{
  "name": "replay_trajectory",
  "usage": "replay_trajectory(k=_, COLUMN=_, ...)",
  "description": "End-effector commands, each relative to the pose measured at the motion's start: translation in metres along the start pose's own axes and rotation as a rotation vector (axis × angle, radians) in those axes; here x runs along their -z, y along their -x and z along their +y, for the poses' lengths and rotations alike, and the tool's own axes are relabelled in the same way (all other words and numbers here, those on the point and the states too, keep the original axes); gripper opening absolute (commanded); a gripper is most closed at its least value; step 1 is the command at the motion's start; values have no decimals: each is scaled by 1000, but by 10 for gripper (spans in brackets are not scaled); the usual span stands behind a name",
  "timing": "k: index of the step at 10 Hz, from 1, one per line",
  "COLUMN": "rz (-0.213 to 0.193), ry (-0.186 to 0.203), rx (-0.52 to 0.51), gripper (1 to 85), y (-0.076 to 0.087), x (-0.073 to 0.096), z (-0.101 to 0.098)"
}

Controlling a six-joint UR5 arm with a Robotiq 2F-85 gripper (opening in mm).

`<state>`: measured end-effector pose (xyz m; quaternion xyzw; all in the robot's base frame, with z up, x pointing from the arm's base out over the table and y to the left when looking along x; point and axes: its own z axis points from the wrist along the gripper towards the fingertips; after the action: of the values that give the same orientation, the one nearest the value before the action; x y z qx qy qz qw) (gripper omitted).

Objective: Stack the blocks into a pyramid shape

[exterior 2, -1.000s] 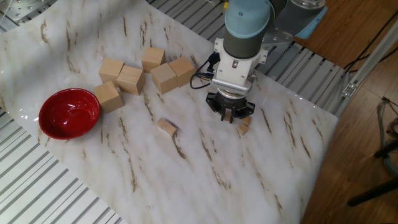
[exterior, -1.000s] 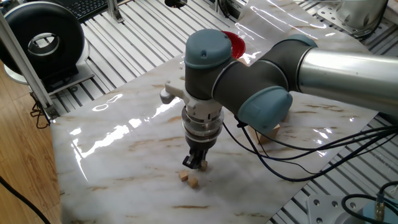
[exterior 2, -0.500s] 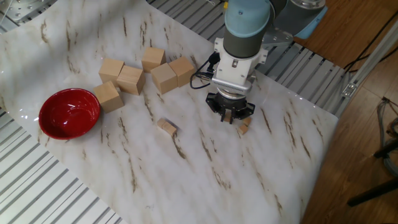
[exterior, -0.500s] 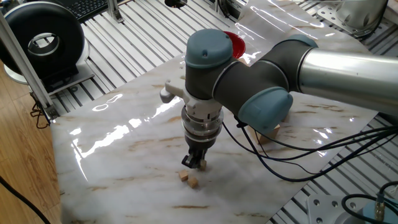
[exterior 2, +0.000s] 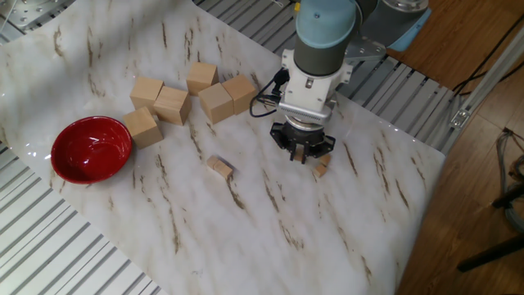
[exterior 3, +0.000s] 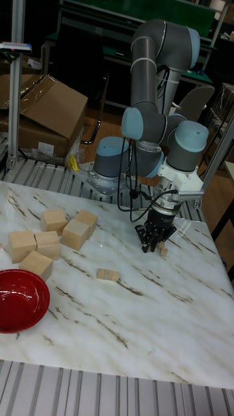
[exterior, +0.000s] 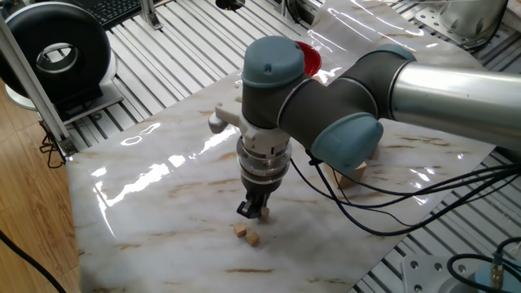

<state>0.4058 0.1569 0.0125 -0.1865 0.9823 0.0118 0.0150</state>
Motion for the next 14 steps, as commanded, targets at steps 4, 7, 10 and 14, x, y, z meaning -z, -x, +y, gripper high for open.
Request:
replay_trajectory(k=4, rz=-31, ry=-34, rx=234, gripper=10, y=27, x=27, z=-5)
replay_trajectory(k=7, rz=-68, ry=-77, rx=427, gripper=10, y=41, x=33, z=-21)
replay_trajectory(k=10, rz=-75, ry=-97, rx=667, gripper=10, y=48, x=41, z=-41)
replay_trajectory(k=14, rz=-95, ry=-189, rx=924, gripper=10, y=62, x=56, z=-90)
